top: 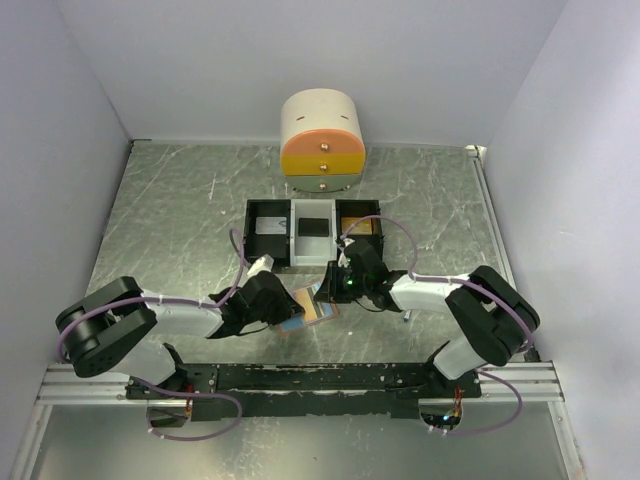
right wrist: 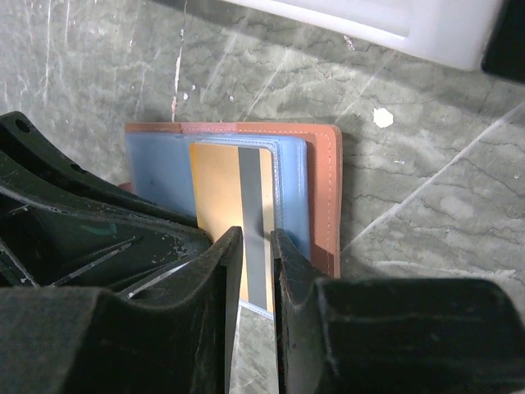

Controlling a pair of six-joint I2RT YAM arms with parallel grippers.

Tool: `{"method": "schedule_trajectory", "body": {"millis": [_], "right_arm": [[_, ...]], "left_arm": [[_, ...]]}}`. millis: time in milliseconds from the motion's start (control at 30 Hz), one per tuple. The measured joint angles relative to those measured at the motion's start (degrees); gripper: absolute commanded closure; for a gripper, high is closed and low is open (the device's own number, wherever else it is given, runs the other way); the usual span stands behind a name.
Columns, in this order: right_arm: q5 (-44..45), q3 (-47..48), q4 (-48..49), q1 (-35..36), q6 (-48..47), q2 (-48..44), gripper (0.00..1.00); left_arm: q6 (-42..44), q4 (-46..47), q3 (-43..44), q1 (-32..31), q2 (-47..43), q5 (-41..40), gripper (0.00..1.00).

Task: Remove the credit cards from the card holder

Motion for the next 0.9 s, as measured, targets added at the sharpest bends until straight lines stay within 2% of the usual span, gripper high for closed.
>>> {"method": "schedule_trajectory", "body": {"millis": [167,900], "right_arm": [[0.26,-0.33,0.37,-0.04,0.26,-0.17,0.79],[1.25,-0.31,-0.39,0.66,1.55,-0.44,0.77]], "left_arm": [[-0.74,-0.26,0.00,0.00,-0.02,-0.13,0.93],[-0.87,-3.98,-1.81,0.00,-4.66,-1.90,0.93]]}}
